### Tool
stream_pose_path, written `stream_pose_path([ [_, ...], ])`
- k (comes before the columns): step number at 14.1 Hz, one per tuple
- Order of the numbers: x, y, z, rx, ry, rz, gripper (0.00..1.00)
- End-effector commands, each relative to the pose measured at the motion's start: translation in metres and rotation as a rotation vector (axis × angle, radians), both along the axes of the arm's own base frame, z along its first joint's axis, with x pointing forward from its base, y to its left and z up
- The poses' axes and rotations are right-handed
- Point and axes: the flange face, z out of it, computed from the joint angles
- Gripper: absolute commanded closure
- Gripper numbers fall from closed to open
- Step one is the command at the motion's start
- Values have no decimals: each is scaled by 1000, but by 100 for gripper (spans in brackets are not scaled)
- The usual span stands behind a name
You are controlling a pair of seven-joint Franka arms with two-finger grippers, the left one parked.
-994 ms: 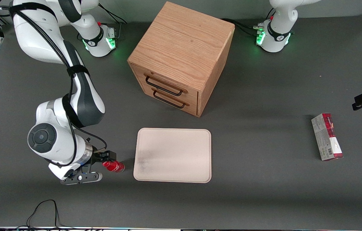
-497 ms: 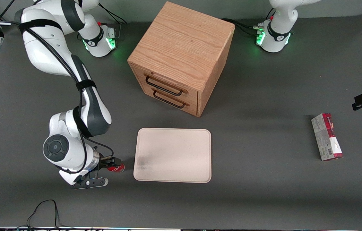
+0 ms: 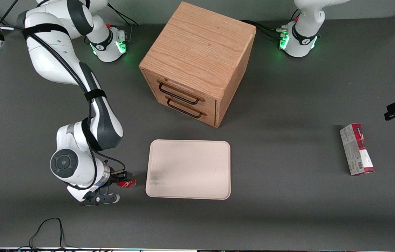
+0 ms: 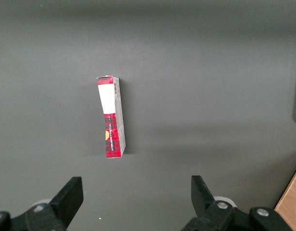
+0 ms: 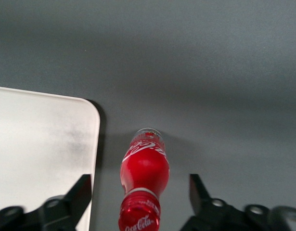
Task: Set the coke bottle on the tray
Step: 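Close the right gripper on the red bottle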
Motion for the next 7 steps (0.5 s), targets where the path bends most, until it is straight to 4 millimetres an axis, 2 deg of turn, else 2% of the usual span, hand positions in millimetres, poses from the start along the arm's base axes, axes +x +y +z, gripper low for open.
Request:
stream_pose_path([
  [1,-1,1,5,6,1,-22,62],
  [2,-1,1,6,6,0,-20,76],
  [3,-1,1,6,6,0,-17,85],
  [6,-1,-1,12,3,6,-13,100],
  [7,-4,-2,14,-8,30,-10,100],
])
